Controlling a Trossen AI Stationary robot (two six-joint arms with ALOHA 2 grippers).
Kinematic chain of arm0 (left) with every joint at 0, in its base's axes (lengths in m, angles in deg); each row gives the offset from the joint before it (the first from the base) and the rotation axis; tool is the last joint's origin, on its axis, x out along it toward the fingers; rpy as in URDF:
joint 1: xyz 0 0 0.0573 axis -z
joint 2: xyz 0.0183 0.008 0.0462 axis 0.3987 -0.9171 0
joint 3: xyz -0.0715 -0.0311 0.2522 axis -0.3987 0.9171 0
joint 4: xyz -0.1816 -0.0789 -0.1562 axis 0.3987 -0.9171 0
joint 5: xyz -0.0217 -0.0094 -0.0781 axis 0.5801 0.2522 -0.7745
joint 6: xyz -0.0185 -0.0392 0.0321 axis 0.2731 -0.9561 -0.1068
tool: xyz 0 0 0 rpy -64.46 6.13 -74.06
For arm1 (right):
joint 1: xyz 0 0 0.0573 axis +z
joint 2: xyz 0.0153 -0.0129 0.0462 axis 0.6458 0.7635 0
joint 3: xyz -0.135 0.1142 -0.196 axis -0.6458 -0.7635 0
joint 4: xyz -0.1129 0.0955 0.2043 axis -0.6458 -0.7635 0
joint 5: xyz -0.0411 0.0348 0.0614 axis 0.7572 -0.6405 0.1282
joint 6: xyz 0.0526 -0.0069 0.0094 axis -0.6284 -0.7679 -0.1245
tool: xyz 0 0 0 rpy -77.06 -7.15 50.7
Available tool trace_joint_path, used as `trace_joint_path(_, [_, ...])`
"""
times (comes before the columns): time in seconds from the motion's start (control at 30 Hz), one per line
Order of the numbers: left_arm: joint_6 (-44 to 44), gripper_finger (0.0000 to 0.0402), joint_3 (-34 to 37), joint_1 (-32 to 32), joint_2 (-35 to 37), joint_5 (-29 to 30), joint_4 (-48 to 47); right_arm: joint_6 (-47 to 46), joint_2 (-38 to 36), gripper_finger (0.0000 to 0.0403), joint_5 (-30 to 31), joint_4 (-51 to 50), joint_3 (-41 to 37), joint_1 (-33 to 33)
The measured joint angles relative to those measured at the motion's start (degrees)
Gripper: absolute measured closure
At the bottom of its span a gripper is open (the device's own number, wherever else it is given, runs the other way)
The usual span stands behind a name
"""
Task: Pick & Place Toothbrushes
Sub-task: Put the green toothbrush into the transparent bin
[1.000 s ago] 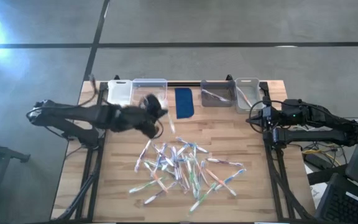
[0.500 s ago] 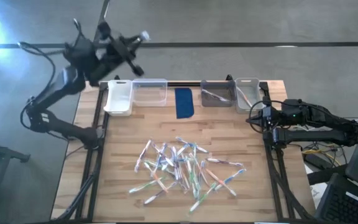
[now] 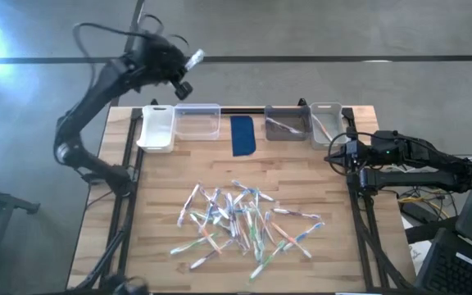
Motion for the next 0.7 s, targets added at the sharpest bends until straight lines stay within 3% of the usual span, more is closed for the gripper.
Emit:
trace_joint_path(0.33, [0.8, 0.0379, 0.0, 0.0, -11.1, 0.1, -7.9, 0.0, 0.0, 0.0394, 0.0, 0.0, 0.0, 0.0])
trace_joint_path(0.7, [-5.4, 0.0378, 0.0, 0.0, -16.2, 0.1, -11.5, 0.0, 0.0, 0.0394, 0.0, 0.0, 0.0, 0.0])
